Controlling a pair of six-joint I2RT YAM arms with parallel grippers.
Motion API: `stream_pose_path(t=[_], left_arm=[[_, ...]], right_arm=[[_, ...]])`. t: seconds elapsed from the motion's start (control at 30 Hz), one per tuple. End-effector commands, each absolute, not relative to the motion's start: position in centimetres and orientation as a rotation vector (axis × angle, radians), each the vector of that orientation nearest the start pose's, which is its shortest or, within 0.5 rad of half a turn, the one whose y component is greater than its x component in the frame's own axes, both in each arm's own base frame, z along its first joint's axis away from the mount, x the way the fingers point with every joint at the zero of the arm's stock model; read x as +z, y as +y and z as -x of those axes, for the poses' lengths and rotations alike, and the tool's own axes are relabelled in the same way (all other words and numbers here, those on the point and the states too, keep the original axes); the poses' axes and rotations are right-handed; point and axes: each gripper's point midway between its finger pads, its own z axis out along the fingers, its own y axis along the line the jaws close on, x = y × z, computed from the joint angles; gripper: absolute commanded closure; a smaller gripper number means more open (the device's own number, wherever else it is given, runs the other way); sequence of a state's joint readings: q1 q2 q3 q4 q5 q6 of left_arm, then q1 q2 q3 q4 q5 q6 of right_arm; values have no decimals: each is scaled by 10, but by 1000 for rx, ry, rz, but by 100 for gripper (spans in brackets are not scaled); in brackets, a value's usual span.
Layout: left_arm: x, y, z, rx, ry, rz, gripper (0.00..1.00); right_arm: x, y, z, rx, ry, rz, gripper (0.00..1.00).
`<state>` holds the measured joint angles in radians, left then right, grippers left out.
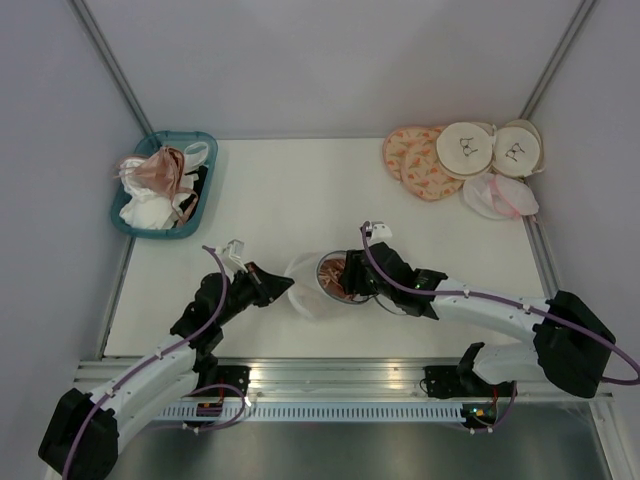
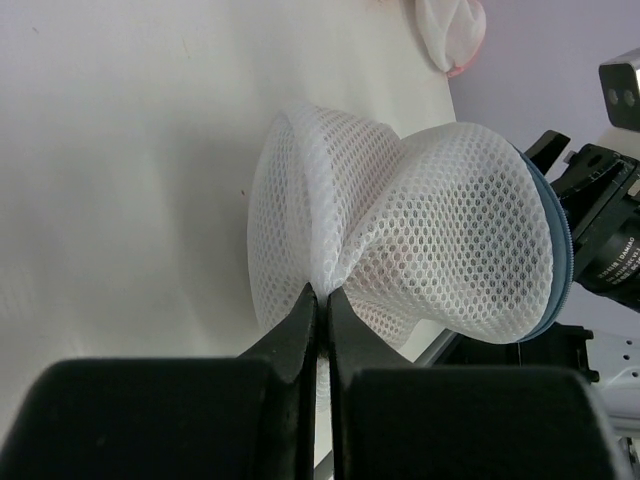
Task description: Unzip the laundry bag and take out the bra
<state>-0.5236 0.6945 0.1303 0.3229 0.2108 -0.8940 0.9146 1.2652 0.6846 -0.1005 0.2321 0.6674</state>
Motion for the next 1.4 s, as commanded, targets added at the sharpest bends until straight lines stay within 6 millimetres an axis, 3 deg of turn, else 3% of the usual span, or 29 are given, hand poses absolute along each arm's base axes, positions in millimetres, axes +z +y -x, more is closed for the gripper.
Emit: stream_pose_path(t=[0.0, 0.2, 0.37, 0.4, 0.43, 0.47, 0.57, 0.67, 0.7, 0.73, 0.77, 0.8, 0.87, 0.9, 1.2, 1.37], left_arm=[[124, -199, -211, -1191, 1935, 248, 98], [120, -199, -210, -1195, 1939, 254, 98], [118, -199, -210, -1195, 1940, 259, 98], [117, -199, -210, -1195, 1942, 258, 98], [117, -199, -209, -1196, 1943, 260, 98], [117, -199, -209, -1198, 1942, 258, 98], [116, -198, -209, -1191, 1946, 262, 98], [116, -197, -209, -1181, 1945, 261, 98], [116, -196, -209, -1176, 1946, 260, 98], [116, -195, -210, -1170, 1945, 265, 98], [116, -195, -210, -1166, 1946, 267, 98], [116, -194, -210, -1162, 1944, 270, 98], [116, -193, -211, -1152, 1945, 270, 98], [115, -193, -212, -1151, 1948, 271, 98], [114, -195, -213, -1141, 1966, 262, 98], [111, -195, -212, -1138, 1978, 255, 98]], right_arm=[[105, 291, -234, 705, 2239, 103, 39], [79, 299, -235, 699, 2288, 99, 32], [72, 303, -239, 696, 2285, 96, 55], [71, 303, -240, 691, 2287, 98, 65], [70, 304, -241, 690, 2287, 99, 88], [70, 304, -240, 689, 2288, 104, 99], [83, 304, -238, 711, 2266, 132, 99], [111, 295, -234, 723, 2220, 146, 100], [136, 290, -233, 747, 2160, 146, 99], [148, 287, -233, 755, 2131, 141, 100], [150, 276, -228, 721, 2146, 149, 100], [175, 266, -230, 718, 2080, 124, 100], [187, 250, -227, 678, 2060, 106, 100], [207, 240, -229, 672, 2005, 78, 100], [269, 185, -229, 572, 1844, -63, 100], [312, 143, -244, 371, 1722, -168, 100]])
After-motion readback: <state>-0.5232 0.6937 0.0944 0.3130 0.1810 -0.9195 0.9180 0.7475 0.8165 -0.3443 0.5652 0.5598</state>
